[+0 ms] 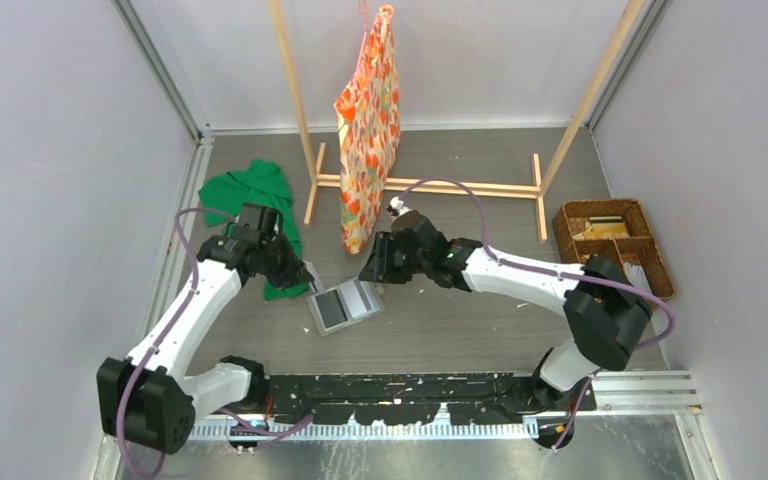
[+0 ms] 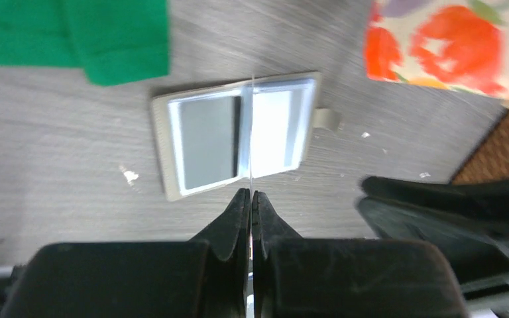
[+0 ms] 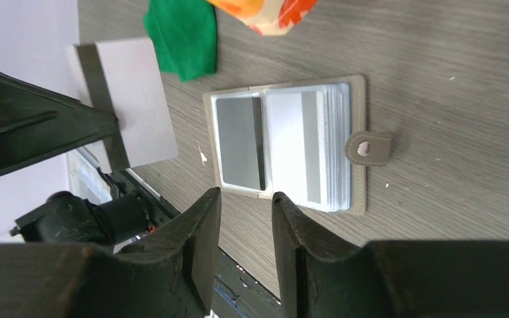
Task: Take the credit cards out of the card holder
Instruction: Remove the credit card from the card holder, then place the credit card in the storage box.
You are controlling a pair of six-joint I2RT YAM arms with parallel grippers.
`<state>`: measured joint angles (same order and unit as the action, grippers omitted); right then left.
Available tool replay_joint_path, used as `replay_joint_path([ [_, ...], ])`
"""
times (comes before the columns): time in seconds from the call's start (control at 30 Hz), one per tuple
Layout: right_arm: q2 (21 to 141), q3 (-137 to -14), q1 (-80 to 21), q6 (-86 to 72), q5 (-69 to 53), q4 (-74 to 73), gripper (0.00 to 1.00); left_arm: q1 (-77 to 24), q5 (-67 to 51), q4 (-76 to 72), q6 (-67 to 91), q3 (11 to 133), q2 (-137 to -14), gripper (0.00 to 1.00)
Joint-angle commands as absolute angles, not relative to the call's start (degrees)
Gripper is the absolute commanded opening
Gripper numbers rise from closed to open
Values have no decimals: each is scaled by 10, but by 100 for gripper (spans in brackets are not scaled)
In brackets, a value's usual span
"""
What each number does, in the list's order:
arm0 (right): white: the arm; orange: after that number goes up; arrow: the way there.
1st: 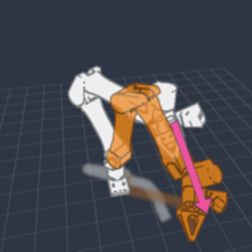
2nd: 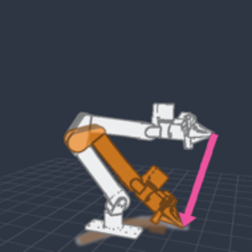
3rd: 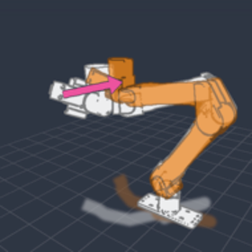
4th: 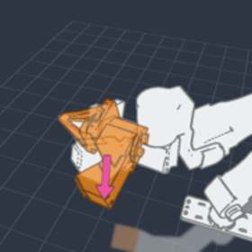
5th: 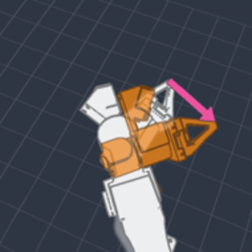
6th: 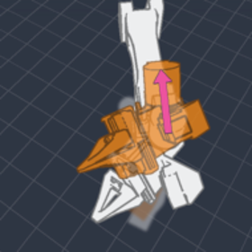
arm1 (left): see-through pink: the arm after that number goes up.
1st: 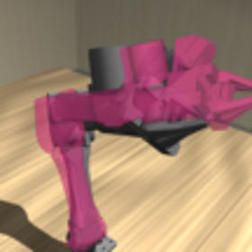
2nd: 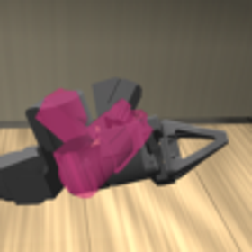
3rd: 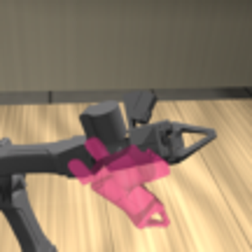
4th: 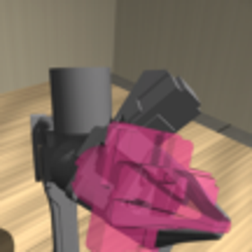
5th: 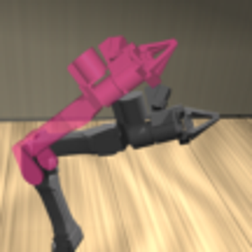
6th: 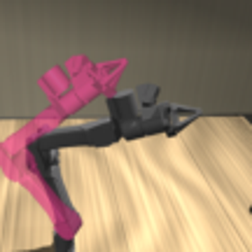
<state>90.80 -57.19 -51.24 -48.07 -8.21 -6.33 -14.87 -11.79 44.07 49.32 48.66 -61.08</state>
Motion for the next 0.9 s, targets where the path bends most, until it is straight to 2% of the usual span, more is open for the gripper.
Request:
replay_joint_path([
  [0.0, 866, -566, -503, -466, -59, -77, 40, -151, -46, 614, 558, 546, -664, 1],
  [0.27, 880, -575, -531, -452, -98, -8, 42, -188, -53, 682, 625, 604, -730, 1],
  [0.5, 850, -578, -633, -328, 35, 20, 48, -192, -82, 713, 637, 638, -777, 0],
  [0.87, 917, -611, -715, -240, 170, 39, 49, -197, -130, 710, 622, 643, -794, 1],
])
